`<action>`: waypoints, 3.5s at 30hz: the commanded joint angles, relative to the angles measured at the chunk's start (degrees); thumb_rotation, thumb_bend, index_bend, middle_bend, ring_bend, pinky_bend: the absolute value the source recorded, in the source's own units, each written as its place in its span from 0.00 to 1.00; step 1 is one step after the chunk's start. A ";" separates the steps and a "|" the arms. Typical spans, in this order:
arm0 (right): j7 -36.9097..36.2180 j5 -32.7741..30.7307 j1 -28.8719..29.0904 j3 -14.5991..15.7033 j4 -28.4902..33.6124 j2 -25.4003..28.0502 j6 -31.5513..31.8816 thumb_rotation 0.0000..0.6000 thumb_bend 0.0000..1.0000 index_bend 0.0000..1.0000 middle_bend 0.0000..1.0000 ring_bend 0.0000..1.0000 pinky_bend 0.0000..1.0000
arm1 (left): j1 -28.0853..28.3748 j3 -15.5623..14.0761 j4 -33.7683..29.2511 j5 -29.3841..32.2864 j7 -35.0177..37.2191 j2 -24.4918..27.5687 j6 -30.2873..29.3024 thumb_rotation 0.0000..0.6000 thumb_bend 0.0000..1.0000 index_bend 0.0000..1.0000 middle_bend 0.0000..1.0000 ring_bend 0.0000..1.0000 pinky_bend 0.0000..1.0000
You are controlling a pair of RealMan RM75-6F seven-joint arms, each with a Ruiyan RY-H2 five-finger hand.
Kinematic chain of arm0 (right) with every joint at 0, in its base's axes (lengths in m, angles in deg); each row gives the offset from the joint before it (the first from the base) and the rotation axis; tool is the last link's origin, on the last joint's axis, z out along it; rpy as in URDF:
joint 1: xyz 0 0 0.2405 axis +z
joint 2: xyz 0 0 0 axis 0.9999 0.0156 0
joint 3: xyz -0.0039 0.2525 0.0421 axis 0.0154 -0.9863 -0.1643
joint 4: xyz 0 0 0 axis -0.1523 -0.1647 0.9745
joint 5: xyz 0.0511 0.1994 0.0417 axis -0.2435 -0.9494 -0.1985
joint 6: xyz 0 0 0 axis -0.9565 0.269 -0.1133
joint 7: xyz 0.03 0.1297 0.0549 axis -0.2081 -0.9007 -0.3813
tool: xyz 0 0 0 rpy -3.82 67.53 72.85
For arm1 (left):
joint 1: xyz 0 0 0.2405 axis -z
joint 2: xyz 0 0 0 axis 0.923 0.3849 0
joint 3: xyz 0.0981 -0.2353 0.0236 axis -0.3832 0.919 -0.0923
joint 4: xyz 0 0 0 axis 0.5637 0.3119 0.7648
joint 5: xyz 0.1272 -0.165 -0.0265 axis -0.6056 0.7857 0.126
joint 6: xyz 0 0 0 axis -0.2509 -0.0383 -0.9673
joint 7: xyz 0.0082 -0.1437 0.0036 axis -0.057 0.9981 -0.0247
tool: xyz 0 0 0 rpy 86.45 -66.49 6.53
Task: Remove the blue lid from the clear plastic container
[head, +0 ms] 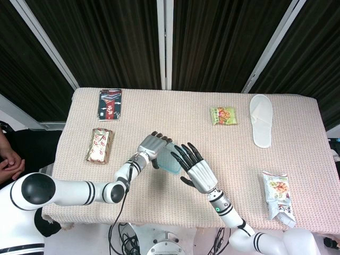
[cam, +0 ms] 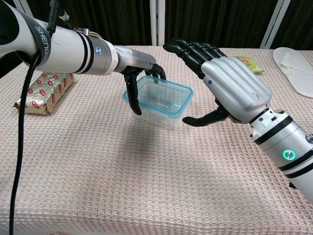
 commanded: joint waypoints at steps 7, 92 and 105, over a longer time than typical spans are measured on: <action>-1.47 -1.36 1.54 0.27 -3.05 -1.97 -0.11 1.00 0.00 0.00 0.00 0.00 0.00 | 0.32 -0.32 0.02 0.53 0.05 0.05 0.06 1.00 0.00 0.22 0.21 0.08 0.08; 1.50 -5.91 6.01 0.03 1.02 0.59 -0.45 1.00 0.00 0.00 0.00 0.00 0.00 | -0.70 -1.13 1.56 -2.71 -0.81 -1.84 -1.79 1.00 0.00 0.21 0.21 0.08 0.08; -0.40 -5.80 6.04 0.83 -1.97 -0.21 -0.60 1.00 0.36 0.17 0.03 0.00 0.00 | -2.89 0.29 -0.02 -5.80 2.99 0.64 0.34 1.00 0.00 0.16 0.20 0.08 0.08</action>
